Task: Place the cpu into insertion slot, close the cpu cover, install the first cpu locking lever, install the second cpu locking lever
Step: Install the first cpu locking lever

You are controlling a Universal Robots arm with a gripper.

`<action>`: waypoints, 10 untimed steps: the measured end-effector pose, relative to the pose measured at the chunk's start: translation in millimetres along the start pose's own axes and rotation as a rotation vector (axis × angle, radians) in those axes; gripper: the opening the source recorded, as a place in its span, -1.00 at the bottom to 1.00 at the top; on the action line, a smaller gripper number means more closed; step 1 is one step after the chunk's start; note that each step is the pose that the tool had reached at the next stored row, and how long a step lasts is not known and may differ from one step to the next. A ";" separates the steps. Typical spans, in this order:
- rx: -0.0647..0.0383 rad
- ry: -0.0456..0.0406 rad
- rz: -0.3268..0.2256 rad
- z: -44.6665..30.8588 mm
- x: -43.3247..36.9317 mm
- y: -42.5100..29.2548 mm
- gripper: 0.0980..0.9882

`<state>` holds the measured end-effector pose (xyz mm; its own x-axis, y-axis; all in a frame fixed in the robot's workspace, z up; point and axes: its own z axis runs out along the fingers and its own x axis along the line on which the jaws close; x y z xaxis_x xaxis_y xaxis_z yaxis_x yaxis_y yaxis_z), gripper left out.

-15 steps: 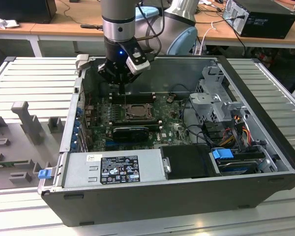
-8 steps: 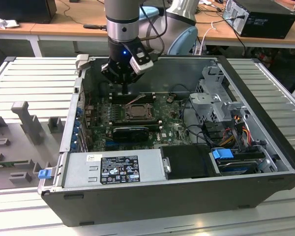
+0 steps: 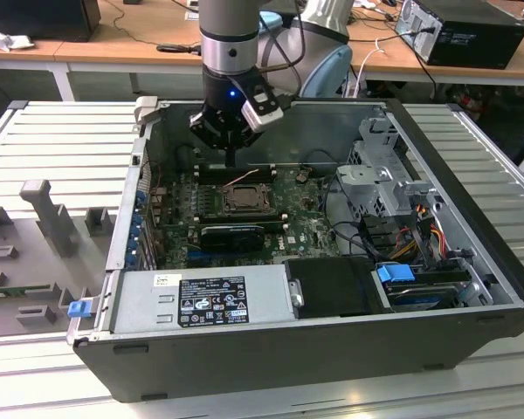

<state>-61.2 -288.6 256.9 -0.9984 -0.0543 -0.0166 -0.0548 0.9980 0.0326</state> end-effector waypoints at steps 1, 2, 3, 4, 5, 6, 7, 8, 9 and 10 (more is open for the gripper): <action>0.000 -0.0001 0.000 0.1 -2.0 -0.1 -0.98; 0.000 0.0000 0.000 0.1 -3.7 -0.2 -0.98; 0.000 0.0000 0.000 0.2 -6.4 -0.3 -0.98; 0.000 -0.0001 0.000 0.2 -8.1 -0.4 -0.98; 0.000 -0.0001 0.000 0.3 -9.7 -0.5 -0.98; 0.000 0.0000 0.000 0.3 -11.9 -0.6 -0.98; 0.000 -0.0001 0.000 0.4 -13.6 -0.7 -0.98; 0.000 0.0000 0.000 0.5 -16.1 -0.9 -0.98; 0.000 0.0001 0.000 0.5 -18.4 -1.1 -0.98; -0.001 -0.0003 0.000 0.6 -18.7 -1.1 -0.98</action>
<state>-42.4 -288.6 256.5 -0.9984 -0.0542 -0.0169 -0.0548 0.9979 0.0338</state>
